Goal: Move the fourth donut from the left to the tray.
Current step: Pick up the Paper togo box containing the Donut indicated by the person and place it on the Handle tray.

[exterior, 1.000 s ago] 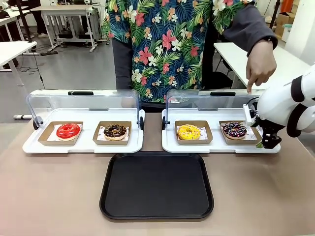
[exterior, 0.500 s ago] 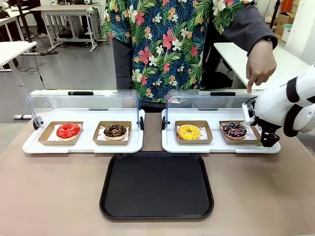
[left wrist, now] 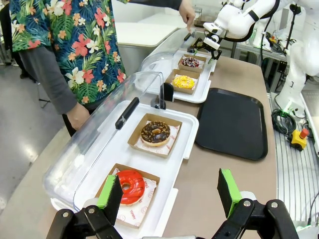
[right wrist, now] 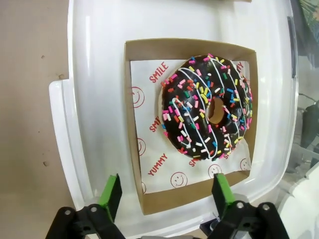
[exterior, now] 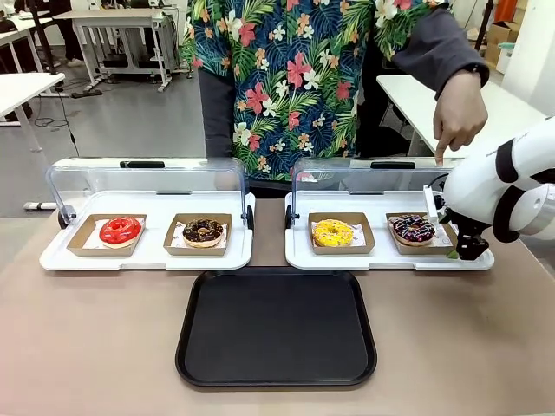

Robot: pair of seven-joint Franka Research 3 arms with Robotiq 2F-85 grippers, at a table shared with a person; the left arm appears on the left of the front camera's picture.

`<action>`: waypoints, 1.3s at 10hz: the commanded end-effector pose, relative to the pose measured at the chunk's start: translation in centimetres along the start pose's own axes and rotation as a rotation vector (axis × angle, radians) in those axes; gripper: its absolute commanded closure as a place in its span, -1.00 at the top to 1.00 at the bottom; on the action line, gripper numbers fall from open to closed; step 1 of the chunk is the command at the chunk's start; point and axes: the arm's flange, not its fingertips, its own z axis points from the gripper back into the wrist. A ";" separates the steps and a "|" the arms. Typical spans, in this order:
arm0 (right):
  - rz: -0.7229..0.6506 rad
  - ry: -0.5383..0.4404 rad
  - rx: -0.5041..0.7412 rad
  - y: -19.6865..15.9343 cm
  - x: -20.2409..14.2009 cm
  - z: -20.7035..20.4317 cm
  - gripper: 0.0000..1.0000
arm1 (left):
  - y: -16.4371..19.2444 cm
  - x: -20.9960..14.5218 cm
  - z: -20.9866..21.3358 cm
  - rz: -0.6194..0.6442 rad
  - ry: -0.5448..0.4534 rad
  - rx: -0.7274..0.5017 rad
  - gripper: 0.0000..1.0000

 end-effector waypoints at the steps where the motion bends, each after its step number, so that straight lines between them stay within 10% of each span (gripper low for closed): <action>1: 0.026 -0.014 -0.023 -0.4 -0.4 -0.6 -0.18 | -0.1 0.2 0.0 -0.006 -0.005 -0.004 1.00; 2: 0.028 -0.012 -0.014 -0.3 -0.4 -0.7 -1.00 | -0.1 0.2 0.0 -0.006 -0.005 -0.004 1.00; 3: 0.027 -0.011 -0.009 -0.3 -0.5 -0.7 -0.23 | -0.1 0.2 0.0 -0.006 -0.005 -0.004 1.00; 4: 0.029 -0.006 0.003 -0.3 -0.4 -0.8 -1.00 | -0.1 0.2 0.0 -0.006 -0.005 -0.004 1.00; 13: 0.001 -0.001 0.041 0.4 -0.3 -0.9 -1.00 | -0.1 0.2 0.0 -0.006 -0.005 -0.004 1.00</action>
